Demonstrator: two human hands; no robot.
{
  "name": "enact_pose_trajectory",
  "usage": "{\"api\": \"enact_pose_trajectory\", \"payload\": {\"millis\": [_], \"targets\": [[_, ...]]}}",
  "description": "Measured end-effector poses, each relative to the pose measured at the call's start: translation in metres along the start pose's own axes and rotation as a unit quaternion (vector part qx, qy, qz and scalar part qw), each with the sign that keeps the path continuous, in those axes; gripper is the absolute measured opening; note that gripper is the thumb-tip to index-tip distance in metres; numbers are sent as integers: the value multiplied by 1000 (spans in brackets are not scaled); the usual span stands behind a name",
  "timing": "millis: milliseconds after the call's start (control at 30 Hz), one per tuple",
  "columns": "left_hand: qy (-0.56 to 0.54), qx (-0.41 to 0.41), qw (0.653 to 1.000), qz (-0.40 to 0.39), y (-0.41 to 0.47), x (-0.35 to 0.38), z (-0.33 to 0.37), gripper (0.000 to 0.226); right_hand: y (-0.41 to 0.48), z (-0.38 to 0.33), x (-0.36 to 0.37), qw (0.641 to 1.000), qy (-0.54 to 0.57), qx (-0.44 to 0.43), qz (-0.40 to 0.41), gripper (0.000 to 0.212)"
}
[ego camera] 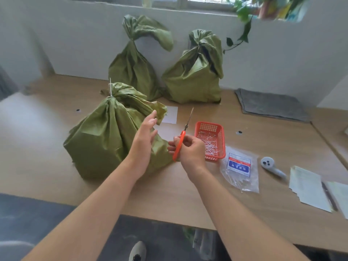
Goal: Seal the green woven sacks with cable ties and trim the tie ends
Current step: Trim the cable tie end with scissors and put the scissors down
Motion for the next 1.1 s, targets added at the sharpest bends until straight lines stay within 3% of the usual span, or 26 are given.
{"api": "enact_pose_trajectory", "payload": {"millis": [133, 267, 500, 700, 833, 967, 1100], "targets": [[13, 27, 999, 10, 7, -23, 21, 53, -6, -9, 27, 1000, -8, -26, -6, 14], [29, 42, 999, 19, 25, -52, 33, 66, -6, -19, 57, 996, -60, -64, -15, 15], [40, 49, 997, 34, 80, -113, 32, 69, 23, -34, 126, 995, -51, -68, -58, 10], [36, 22, 999, 25, 141, -161, 20, 73, 70, -29, 180, 993, -91, -76, -14, 11], [41, 14, 999, 32, 187, -191, 5, 59, 101, -27, 206, 988, -134, -71, 26, 15], [163, 69, 984, 25, 222, -204, -6, 37, 121, -22, 212, 982, -165, -76, 55, 21], [316, 147, 936, -48, 252, -206, -14, 30, 140, -18, 203, 970, -229, -61, 59, 29]]}}
Point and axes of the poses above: each hand's wrist, its own y-axis towards the middle knuckle, its own x-axis out of the palm, z = x × y, the point moved 1 cm from there along y, towards the middle knuckle, and after that the axes turned 15 degrees about x, right-handed, at the moved point
